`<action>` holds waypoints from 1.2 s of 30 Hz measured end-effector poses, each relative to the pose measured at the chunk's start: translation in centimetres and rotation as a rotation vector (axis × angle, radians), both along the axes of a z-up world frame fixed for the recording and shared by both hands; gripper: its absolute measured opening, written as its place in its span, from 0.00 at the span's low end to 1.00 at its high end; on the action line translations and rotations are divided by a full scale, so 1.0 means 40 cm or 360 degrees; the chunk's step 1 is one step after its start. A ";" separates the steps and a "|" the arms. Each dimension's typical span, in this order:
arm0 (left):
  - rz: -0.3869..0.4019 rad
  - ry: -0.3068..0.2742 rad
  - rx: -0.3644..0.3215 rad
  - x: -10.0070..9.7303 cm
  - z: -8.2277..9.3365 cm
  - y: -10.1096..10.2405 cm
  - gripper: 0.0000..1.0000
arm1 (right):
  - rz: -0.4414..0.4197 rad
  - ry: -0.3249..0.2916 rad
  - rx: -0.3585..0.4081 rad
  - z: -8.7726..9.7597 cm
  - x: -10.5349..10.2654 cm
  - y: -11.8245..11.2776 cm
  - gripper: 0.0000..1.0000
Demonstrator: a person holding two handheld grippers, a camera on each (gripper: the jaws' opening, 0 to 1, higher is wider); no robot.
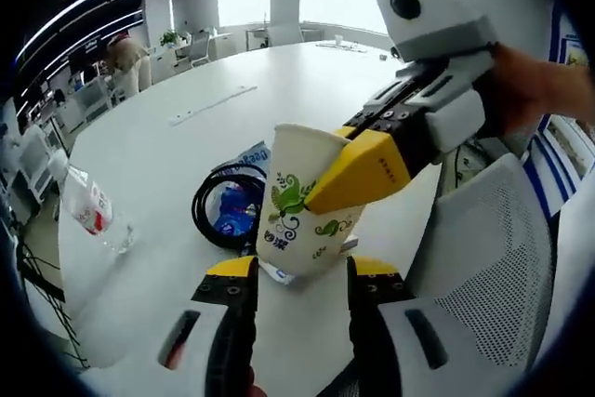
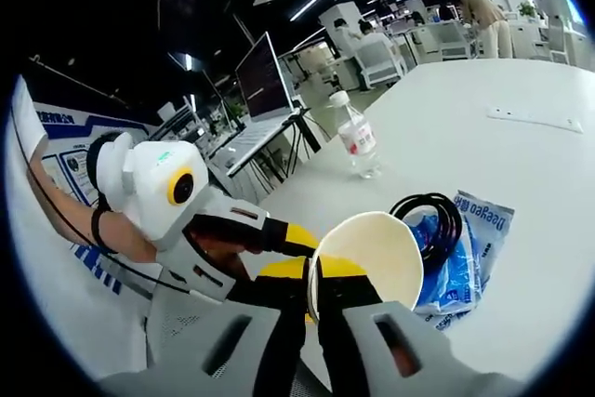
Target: Arrange the tabletop items into an orderly group along one side of the table until the central work area is clear of visible clutter.
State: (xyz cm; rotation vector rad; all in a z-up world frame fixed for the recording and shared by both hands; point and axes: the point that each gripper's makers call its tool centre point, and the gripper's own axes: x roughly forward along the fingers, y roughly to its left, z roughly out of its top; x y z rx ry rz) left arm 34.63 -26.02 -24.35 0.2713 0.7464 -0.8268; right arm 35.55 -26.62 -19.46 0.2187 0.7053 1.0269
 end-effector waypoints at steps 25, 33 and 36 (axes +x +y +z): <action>0.0399 0.0055 -0.0201 0.010 -0.009 0.100 0.32 | -0.0003 0.0011 -0.0070 -0.028 0.025 -0.027 0.00; 0.0460 0.0054 -0.0225 0.007 -0.011 0.124 0.33 | 0.0024 -0.0006 -0.0088 -0.026 0.045 -0.009 0.00; 0.0475 0.0051 -0.0236 0.004 -0.011 0.131 0.33 | 0.0031 -0.0016 -0.0094 -0.024 0.055 -0.002 0.00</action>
